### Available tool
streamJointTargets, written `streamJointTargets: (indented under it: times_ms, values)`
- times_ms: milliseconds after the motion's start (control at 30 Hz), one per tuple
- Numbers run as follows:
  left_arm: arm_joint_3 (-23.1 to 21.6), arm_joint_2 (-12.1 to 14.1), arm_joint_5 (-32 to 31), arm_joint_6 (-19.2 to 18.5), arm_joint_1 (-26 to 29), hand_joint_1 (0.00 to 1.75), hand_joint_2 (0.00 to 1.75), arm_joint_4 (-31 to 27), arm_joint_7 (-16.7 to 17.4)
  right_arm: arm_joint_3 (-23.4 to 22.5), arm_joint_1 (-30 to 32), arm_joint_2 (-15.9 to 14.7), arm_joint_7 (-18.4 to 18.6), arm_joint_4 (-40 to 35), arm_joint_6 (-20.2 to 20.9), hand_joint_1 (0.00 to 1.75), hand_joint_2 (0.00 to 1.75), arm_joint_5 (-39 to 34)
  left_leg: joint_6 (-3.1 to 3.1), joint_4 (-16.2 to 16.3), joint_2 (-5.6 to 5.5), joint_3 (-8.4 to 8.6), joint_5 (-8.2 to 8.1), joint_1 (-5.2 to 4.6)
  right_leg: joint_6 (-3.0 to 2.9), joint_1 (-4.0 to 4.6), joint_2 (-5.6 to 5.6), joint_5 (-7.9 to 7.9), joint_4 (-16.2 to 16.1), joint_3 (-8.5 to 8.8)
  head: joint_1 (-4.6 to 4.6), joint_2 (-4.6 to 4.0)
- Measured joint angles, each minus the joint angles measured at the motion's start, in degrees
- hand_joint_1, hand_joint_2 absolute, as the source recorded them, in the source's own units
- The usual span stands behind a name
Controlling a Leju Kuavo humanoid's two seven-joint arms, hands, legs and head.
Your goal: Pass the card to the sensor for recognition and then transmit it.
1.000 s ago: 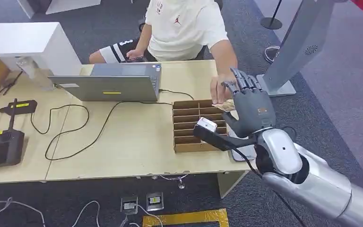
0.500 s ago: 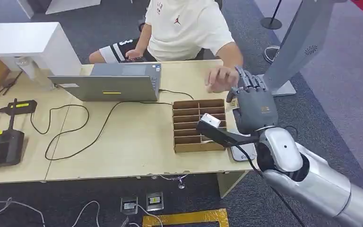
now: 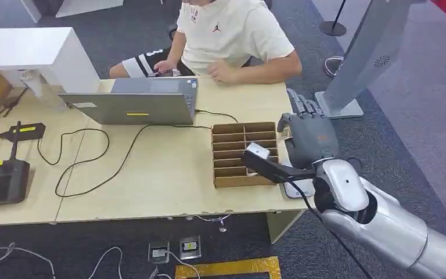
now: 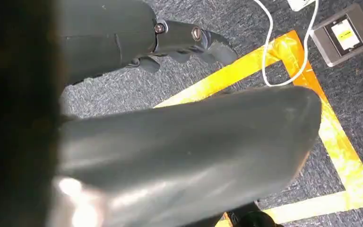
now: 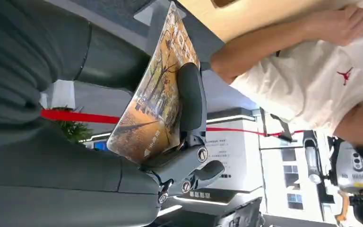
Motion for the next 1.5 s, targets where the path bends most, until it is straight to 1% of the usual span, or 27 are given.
streamJointTargets:
  times_ms: [67,200,233,300,333,467,600,767,1067,1233,1500]
  values:
    - [0.0,0.0,0.0,0.0,0.0,0.00,0.00,0.0,0.0,-0.7,1.0,0.0,0.0,0.5,1.4,1.75,1.75,0.7,0.00,0.0,0.00,0.00,0.00,0.01,0.00,0.01,0.00,0.00,0.0,0.01,0.00,0.00]
    - [0.0,0.0,0.0,0.0,0.0,0.00,0.00,0.0,0.0,-2.1,2.9,-0.6,0.0,1.8,1.6,1.75,1.75,1.0,0.00,0.0,0.00,0.00,0.00,0.01,0.00,0.01,0.03,0.00,0.0,0.01,0.04,0.00]
    - [0.0,0.0,-0.2,0.0,0.0,0.00,0.00,0.0,0.0,-2.5,3.3,-0.7,0.0,2.1,2.2,1.75,1.75,1.4,0.00,0.0,0.03,0.01,-0.01,0.01,0.00,0.01,0.06,0.00,0.0,0.00,-0.02,0.00]
    - [0.0,0.0,-0.4,0.0,0.0,0.00,0.00,0.0,0.0,-4.2,4.8,-0.7,0.0,2.9,3.7,1.75,1.75,2.5,0.00,0.0,0.04,0.02,-0.01,0.01,0.00,0.01,0.04,0.00,0.0,0.01,0.00,0.00]
    - [0.0,0.0,-0.4,0.0,0.0,0.00,0.00,0.1,0.0,-5.2,5.7,-0.8,0.0,3.2,4.4,1.75,1.75,3.2,-0.01,0.0,-0.01,0.89,0.00,0.01,0.00,0.01,0.00,0.00,0.0,-0.05,0.00,0.00]
    - [-0.2,0.0,-0.4,0.0,0.0,0.00,0.00,0.3,0.0,-9.6,9.0,-1.1,0.0,4.9,5.7,1.75,1.75,5.1,-0.03,0.0,-0.03,0.88,0.05,0.02,0.00,0.02,0.01,0.08,0.0,-0.06,0.00,0.00]
    - [-0.2,0.0,0.0,0.0,0.0,0.00,0.00,0.5,0.1,-13.4,11.2,-1.3,0.0,6.5,6.4,1.75,1.75,5.3,-0.04,0.0,-0.02,0.89,0.04,0.02,0.00,0.01,0.03,0.08,0.0,-0.06,0.00,0.00]
    - [-0.2,0.0,0.3,0.0,-0.1,0.00,0.00,0.9,0.2,-15.8,13.1,-1.2,0.0,7.8,7.5,1.75,1.75,4.6,-0.04,0.0,-0.01,0.90,0.05,0.02,-0.02,0.02,0.02,0.09,0.0,-0.05,0.00,0.00]
    - [-1.7,0.0,1.9,0.0,-0.7,0.00,0.00,1.5,0.3,-15.8,13.9,-0.2,0.0,9.7,7.5,1.75,1.75,2.8,-0.04,0.0,-0.01,0.87,0.05,0.03,-0.02,0.03,0.02,0.09,0.0,-0.05,0.00,0.00]
    - [-3.0,0.1,3.0,0.0,-1.4,0.00,0.00,1.7,1.2,-14.4,13.5,1.3,0.0,12.0,7.2,1.75,1.75,0.9,-0.04,0.0,-0.02,0.86,0.05,0.03,-0.02,0.03,0.00,0.09,0.0,-0.04,0.00,0.00]
    - [-4.8,0.3,4.3,0.0,-2.4,0.00,0.00,1.8,1.2,-11.1,11.0,3.8,0.0,16.2,5.9,1.75,1.75,-2.2,-0.04,0.0,-0.01,0.87,0.05,0.03,-0.02,0.03,0.03,0.09,0.0,-0.05,0.00,0.00]
